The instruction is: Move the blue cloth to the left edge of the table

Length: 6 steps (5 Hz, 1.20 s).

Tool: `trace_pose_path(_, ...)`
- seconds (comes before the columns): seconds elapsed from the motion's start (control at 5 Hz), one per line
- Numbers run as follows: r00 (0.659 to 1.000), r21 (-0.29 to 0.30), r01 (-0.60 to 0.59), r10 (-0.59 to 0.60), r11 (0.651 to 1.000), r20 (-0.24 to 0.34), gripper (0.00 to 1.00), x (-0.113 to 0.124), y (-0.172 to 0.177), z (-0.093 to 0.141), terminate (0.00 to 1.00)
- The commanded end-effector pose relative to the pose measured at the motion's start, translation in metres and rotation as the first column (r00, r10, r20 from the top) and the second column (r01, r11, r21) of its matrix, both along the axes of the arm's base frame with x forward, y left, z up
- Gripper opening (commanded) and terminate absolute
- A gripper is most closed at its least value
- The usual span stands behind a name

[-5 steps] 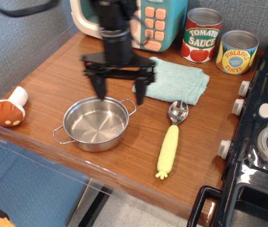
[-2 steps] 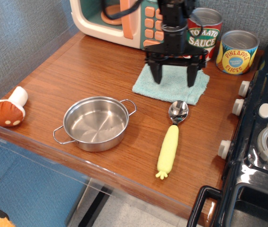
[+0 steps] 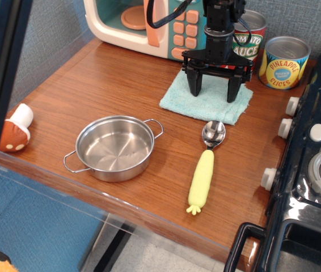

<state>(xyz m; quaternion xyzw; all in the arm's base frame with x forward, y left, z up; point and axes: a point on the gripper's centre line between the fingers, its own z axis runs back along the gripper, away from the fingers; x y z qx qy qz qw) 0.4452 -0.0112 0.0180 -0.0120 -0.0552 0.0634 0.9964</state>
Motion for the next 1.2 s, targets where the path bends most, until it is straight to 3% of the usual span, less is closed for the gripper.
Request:
trace_pose_path(0.0,1.000,0.061,0.017,-0.017,0.998,-0.003,1.00,-0.006,0.016,0.006,0.00)
trace_pose_path(0.4,1.000,0.099,0.013,-0.015,0.995,0.014,1.00,-0.018,0.060,0.021,0.00)
trace_pose_path(0.8,0.998,0.093,0.001,-0.006,0.996,0.059,1.00,-0.033,0.128,0.035,0.00)
trace_pose_path(1.0,0.996,0.067,-0.062,0.057,0.996,0.065,1.00,-0.039,0.163,0.032,0.00)
